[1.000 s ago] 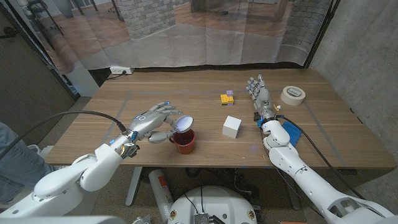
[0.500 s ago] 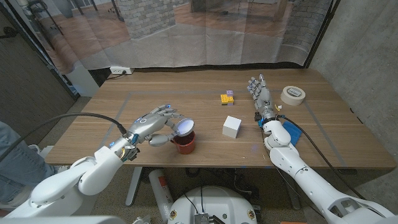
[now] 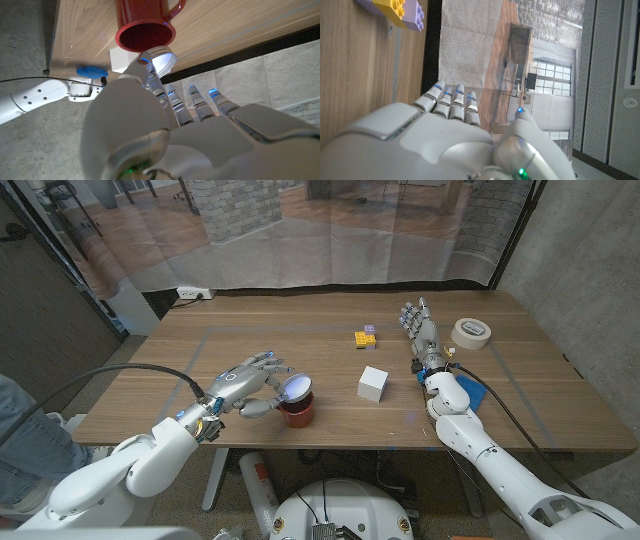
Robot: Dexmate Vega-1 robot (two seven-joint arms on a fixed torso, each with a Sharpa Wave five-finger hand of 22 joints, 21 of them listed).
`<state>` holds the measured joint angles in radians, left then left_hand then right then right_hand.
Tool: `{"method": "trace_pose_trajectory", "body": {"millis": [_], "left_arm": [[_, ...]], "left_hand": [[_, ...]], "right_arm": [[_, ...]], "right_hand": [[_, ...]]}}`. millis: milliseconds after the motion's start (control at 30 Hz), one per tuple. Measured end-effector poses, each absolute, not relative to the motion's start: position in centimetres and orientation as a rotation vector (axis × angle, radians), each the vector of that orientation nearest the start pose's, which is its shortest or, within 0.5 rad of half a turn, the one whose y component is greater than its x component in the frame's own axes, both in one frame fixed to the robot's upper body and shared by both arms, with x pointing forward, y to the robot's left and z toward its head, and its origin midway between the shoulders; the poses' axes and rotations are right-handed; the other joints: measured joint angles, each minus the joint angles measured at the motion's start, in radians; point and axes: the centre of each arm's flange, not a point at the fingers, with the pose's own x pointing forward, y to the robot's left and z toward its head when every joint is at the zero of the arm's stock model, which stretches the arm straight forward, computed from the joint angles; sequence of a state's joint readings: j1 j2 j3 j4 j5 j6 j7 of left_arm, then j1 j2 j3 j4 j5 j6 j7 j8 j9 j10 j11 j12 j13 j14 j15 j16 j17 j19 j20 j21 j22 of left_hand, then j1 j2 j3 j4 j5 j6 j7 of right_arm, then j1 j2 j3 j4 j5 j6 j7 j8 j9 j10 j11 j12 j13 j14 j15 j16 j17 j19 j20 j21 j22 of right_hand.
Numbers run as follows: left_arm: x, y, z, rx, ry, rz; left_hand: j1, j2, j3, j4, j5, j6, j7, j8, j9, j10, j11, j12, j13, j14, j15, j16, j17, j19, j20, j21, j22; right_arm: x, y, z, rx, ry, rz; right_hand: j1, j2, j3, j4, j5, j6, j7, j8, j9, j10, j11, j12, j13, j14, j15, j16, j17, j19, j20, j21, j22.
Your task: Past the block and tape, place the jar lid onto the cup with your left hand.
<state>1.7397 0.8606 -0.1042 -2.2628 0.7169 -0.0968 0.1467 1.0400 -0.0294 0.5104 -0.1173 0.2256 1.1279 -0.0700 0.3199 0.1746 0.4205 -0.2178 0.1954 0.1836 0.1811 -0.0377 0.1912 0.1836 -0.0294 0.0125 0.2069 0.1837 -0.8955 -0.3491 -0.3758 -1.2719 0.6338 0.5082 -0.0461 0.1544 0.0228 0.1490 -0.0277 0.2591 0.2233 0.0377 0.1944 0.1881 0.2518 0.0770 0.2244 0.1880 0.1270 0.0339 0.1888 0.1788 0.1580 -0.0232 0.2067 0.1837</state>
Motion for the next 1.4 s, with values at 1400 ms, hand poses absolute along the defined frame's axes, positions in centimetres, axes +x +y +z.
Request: {"method": "trace_pose_trajectory", "body": {"millis": [1400], "left_arm": [[42.4,26.2,-8.7,1.442,-0.792,-0.096]], "left_hand": [[-0.006,-0.005,0.011,0.003,0.000,0.002,-0.001,0.001,0.000,-0.019,0.002,0.000,0.000,-0.012,0.001,0.000,0.000,-0.005,-0.005,0.000,0.000]], "right_arm": [[63.5,-24.0,-4.9,0.221,-0.724,0.157]], "right_hand": [[0.000,0.000,-0.004,-0.004,0.000,0.000,0.000,0.000,0.000,0.000,0.000,0.000,0.000,0.000,0.000,0.000,0.000,0.000,0.000,-0.004,0.000]]}}
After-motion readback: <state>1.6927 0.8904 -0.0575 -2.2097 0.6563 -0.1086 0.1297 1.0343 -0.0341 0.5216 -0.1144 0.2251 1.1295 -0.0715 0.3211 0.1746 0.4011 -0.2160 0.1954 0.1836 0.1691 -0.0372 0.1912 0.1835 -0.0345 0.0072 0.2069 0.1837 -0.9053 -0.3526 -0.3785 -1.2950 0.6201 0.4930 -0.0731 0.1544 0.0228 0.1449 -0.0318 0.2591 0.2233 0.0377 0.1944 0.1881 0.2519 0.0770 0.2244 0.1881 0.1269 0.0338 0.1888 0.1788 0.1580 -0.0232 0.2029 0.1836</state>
